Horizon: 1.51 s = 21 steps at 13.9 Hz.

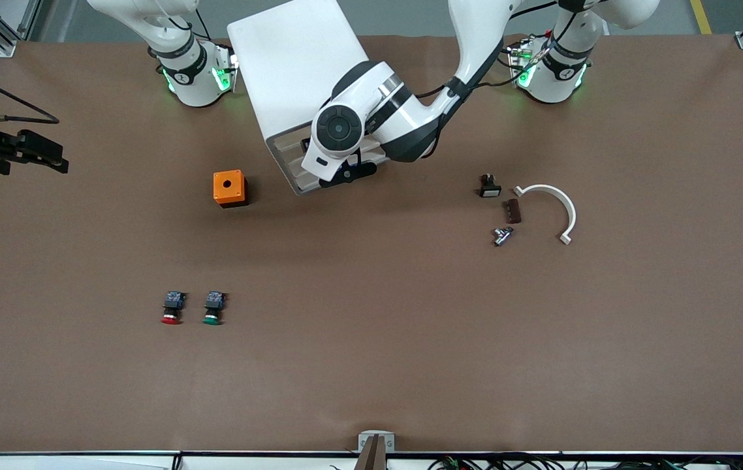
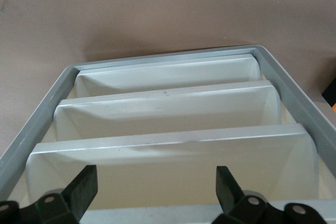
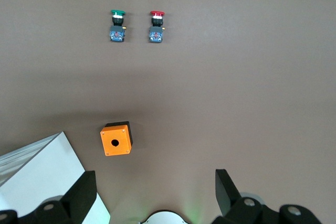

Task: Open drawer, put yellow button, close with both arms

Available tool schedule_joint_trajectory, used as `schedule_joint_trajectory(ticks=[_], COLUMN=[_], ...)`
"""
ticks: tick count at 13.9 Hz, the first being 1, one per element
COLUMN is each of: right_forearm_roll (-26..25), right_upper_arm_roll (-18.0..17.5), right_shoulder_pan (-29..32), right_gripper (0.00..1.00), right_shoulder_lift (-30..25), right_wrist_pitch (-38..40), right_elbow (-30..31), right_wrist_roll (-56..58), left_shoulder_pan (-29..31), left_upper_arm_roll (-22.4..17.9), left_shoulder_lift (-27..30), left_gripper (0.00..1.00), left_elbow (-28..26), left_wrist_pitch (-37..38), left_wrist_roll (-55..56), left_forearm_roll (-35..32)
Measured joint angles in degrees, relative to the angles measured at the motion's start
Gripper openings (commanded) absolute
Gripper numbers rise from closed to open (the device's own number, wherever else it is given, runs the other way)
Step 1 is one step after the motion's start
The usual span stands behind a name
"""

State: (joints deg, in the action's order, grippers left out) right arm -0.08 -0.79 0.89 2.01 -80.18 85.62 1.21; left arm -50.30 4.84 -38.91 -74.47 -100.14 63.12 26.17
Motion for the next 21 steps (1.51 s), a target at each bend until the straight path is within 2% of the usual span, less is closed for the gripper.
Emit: schedule_joint_trajectory(ticks=[4, 8, 13, 21], right_forearm_roll=[0.01, 0.02, 0.05, 0.12], right_upper_arm_roll=[-0.24, -0.34, -0.35, -0.49], right_shoulder_pan=[-0.03, -0.04, -0.04, -0.05], right_gripper=[1.0, 1.0, 1.0, 1.0], right_shoulder_lift=[-2.96, -5.9, -7.49, -8.33], right_wrist_pitch=[-1.85, -4.71, -6.42, -7.01], right_elbow=[4.03, 7.87, 8.48, 8.59], right_wrist_roll=[0.0, 0.0, 0.0, 0.0], left_shoulder_pan=[1.13, 6.73, 11.86, 15.7], left_upper_arm_roll=[-0.45, -0.76, -0.83, -0.87], left_shoulder_lift=[1.03, 4.26, 5.97, 7.38], left_gripper=[1.0, 1.0, 1.0, 0.99], left_elbow=[0.36, 0.49, 0.46, 0.46], left_wrist_pitch=[-0.61, -0.57, -0.48, -0.47], left_wrist_roll=[0.06, 0.04, 0.03, -0.07], left_forearm_roll=[0.12, 0.12, 0.06, -1.69])
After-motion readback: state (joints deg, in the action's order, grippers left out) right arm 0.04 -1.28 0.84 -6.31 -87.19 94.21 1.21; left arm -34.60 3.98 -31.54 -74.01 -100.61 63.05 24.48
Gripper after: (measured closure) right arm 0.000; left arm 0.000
